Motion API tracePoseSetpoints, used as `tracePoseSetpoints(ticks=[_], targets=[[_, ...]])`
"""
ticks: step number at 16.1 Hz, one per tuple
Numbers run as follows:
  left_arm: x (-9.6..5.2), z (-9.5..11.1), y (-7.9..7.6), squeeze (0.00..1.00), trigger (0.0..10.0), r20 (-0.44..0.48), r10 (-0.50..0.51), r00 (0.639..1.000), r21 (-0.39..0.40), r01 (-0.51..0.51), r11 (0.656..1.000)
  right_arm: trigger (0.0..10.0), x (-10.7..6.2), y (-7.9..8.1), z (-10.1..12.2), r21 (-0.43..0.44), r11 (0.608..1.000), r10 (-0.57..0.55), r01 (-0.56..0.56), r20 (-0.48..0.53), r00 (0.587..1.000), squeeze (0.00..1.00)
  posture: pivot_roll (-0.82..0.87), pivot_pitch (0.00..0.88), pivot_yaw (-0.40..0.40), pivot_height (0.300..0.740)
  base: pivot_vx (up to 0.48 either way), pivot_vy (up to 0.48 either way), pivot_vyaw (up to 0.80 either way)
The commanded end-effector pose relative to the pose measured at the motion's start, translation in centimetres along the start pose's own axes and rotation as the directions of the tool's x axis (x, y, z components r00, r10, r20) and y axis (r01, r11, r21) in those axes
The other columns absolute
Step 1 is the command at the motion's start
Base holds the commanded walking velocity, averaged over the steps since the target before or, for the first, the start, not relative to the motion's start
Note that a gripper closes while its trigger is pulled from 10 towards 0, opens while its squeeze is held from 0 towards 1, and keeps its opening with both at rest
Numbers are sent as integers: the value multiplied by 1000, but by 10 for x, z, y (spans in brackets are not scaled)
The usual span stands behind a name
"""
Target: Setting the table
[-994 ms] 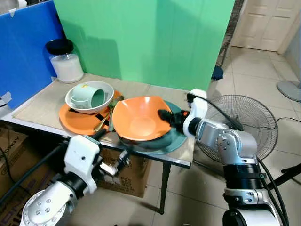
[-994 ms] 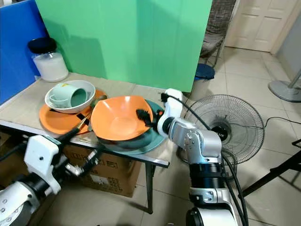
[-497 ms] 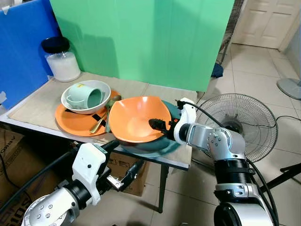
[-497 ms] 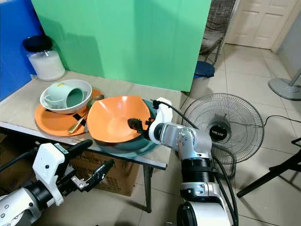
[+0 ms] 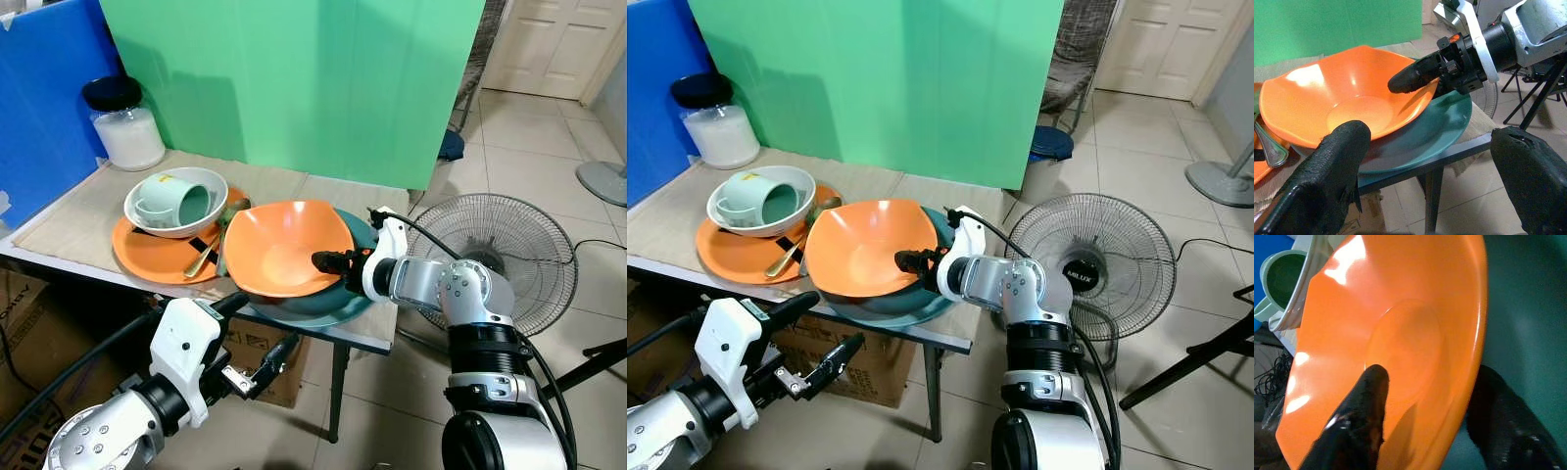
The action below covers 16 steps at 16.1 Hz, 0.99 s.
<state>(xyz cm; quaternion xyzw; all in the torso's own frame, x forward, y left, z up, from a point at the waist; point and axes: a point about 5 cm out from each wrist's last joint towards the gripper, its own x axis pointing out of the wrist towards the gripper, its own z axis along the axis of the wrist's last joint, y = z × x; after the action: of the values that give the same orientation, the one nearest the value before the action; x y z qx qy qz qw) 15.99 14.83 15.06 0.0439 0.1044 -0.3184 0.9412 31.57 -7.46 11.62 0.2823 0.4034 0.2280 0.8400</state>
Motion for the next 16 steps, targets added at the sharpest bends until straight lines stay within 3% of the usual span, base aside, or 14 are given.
tracePoseSetpoints(ticks=[1,14,16], targets=[[-1,1,-1,0,10000,-2,-5,1000,9,5,1000,0,1,5,4,6,1000,15,-15,-7,1000,0,24,0,8,740,0,0,0],[1,3,0,0,10000,-1,1,1000,17,-1,1000,0,0,5,4,62,998,13,-14,5,1000,0,13,0,15,740,0,0,0],[3,3,1,0,10000,1,0,1000,21,0,1000,0,-2,4,8,102,994,24,-28,40,999,0,9,0,16,740,0,0,0]])
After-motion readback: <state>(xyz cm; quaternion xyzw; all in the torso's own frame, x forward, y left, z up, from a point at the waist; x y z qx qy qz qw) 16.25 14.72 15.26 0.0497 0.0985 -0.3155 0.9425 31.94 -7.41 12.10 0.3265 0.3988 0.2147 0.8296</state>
